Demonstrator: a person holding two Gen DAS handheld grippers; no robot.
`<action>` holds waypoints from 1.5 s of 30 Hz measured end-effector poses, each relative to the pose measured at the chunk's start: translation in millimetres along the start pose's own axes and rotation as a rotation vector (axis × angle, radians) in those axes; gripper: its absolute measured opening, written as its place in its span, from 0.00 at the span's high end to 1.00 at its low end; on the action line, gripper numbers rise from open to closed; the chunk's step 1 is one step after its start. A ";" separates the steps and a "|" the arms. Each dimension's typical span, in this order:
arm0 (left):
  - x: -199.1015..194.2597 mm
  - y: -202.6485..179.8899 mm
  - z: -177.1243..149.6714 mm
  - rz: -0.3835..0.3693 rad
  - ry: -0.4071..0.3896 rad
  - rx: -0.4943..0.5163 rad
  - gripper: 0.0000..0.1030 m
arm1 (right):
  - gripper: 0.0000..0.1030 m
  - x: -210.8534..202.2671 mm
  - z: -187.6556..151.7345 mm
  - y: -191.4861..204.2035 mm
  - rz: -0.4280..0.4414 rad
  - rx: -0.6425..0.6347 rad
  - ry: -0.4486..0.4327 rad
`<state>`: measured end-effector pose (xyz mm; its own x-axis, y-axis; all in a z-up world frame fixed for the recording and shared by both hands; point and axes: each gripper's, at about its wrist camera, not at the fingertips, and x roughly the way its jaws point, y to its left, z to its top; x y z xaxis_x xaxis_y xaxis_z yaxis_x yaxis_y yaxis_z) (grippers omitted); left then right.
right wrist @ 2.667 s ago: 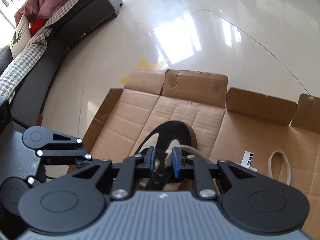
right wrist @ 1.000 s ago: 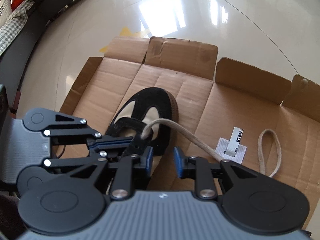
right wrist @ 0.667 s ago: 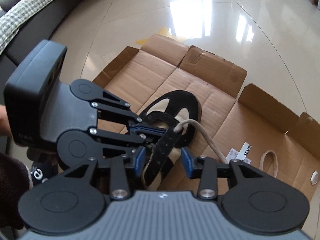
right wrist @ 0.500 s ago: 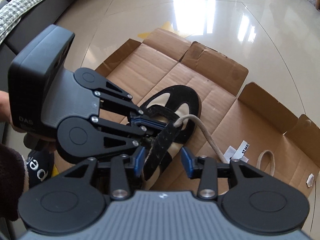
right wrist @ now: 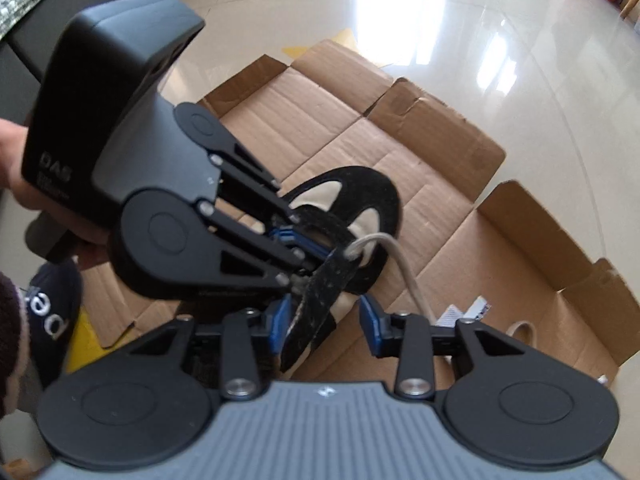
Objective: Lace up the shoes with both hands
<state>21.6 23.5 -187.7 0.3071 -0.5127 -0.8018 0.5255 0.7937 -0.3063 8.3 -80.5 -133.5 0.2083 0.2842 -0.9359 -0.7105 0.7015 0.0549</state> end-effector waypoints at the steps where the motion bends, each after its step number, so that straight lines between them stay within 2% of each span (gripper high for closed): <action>1: -0.3 -5.9 -0.9 0.026 0.007 0.031 0.99 | 0.68 0.6 -0.5 0.3 -0.023 -0.005 0.001; 4: -2.3 -8.0 -4.7 0.045 0.012 0.022 0.99 | 0.68 3.0 -2.8 -4.6 -0.054 0.009 0.003; 6: -4.6 -7.7 -8.0 0.050 0.010 0.017 0.99 | 0.63 4.3 -4.5 -7.8 -0.067 0.015 0.001; 11: -8.6 -7.9 -16.7 0.062 0.011 0.026 0.99 | 0.59 6.4 -7.2 -10.7 -0.094 0.003 -0.008; 19: -21.2 -8.5 -14.1 0.048 0.005 0.035 0.99 | 0.58 5.5 -5.7 -9.8 -0.074 -0.006 -0.018; 25: -20.0 -16.9 -7.7 0.073 0.000 0.083 0.96 | 0.58 4.3 -5.8 -8.0 -0.059 0.003 -0.022; 30: -15.9 -20.6 -4.4 0.058 0.015 0.121 0.82 | 0.57 3.9 -5.6 -7.1 -0.055 0.001 -0.022; 39: -0.4 -21.4 -3.4 0.069 0.011 0.182 0.81 | 0.57 3.5 -5.4 -6.7 -0.054 -0.007 -0.025; 40: -0.2 -19.6 -4.5 0.066 -0.003 0.172 0.81 | 0.57 3.6 -5.1 -6.6 -0.055 -0.008 -0.025; 41: 0.0 -17.7 -5.6 0.063 -0.018 0.163 0.86 | 0.57 3.9 -4.8 -6.5 -0.055 -0.009 -0.024; 42: -0.6 -15.7 -6.3 0.058 -0.030 0.149 0.98 | 0.57 4.1 -4.6 -6.2 -0.057 -0.011 -0.023; 45: -7.7 -9.9 -6.4 0.043 -0.051 0.098 0.99 | 0.54 4.8 -5.2 -4.1 -0.073 -0.023 -0.023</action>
<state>9.0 21.7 -181.8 0.3699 -0.4966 -0.7852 0.5855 0.7808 -0.2180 8.7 -85.4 -140.0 0.2750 0.2484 -0.9288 -0.7081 0.7058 -0.0209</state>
